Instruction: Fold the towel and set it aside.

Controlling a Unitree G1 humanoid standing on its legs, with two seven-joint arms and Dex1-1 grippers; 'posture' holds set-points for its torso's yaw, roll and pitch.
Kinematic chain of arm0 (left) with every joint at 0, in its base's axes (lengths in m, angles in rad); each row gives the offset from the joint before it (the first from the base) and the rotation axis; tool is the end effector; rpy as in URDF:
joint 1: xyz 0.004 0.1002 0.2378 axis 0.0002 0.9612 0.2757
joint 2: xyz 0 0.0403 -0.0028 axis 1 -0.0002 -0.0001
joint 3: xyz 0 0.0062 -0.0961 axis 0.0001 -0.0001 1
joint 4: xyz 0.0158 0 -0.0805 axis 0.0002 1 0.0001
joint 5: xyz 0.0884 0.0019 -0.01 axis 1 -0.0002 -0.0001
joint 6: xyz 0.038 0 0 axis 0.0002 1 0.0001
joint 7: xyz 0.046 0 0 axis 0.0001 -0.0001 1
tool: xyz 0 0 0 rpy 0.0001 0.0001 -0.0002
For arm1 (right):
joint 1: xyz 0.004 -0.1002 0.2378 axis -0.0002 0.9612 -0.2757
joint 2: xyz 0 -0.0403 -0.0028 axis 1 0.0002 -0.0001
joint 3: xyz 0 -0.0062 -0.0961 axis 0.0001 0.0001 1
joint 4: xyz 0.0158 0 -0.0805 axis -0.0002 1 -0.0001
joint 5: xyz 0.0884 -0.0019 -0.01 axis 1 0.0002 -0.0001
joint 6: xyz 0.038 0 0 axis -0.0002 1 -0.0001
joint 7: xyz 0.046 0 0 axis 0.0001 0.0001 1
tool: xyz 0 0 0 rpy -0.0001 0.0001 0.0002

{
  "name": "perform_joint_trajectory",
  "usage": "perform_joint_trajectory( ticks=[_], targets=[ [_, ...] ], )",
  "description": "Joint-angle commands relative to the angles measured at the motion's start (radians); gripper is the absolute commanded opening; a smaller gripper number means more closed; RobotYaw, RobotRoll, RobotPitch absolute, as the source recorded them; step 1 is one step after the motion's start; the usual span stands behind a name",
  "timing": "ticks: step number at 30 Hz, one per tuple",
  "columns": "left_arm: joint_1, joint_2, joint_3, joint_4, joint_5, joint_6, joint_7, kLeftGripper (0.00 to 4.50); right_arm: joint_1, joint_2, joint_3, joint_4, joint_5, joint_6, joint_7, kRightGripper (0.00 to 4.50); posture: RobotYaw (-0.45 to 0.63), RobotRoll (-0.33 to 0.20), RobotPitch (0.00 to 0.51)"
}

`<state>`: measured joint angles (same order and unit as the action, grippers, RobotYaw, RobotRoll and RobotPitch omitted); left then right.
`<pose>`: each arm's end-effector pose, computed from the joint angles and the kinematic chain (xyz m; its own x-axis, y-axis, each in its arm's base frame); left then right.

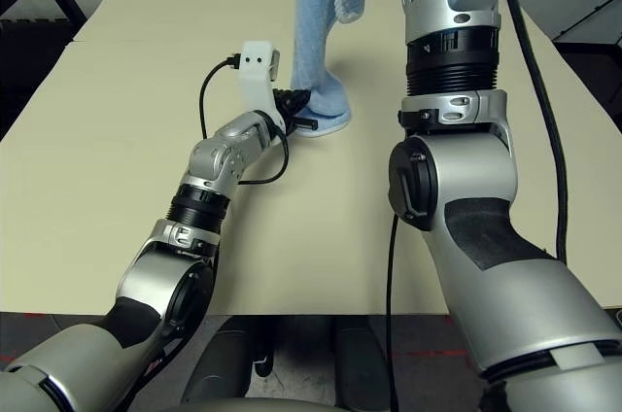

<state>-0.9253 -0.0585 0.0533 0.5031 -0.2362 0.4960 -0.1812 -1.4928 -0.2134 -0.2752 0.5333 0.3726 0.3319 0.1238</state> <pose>0.3206 0.0709 0.1726 0.8644 -0.4975 -0.0736 0.4746 0.8554 -0.2074 0.3141 -0.1270 0.3718 0.7471 0.2642 0.6100 -0.4294 0.8923 0.1395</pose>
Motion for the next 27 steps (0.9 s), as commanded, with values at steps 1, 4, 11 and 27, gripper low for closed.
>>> perform_joint_trajectory(
  ticks=[1,4,11,27],
  targets=[
    [0.023,0.043,-0.014,-0.065,-0.030,0.061,-0.093,0.03,0.005,-0.019,0.002,-0.024,-0.006,-0.003,0.002,0.00,0.03,0.000,0.195],
    [0.084,0.176,-0.064,-0.175,-0.075,0.165,-0.294,0.03,0.002,-0.047,0.000,-0.008,-0.016,-0.011,0.011,0.00,0.03,0.000,0.197],
    [0.031,0.470,-0.060,-0.061,-0.058,0.129,-0.539,0.03,0.015,-0.178,-0.006,0.008,-0.022,-0.032,0.110,0.00,0.04,0.000,0.200],
    [0.028,0.364,-0.162,0.265,0.219,-0.223,-0.285,1.66,0.122,-0.332,0.104,-0.157,0.066,0.131,0.592,0.00,0.04,0.000,0.198]
  ],
)
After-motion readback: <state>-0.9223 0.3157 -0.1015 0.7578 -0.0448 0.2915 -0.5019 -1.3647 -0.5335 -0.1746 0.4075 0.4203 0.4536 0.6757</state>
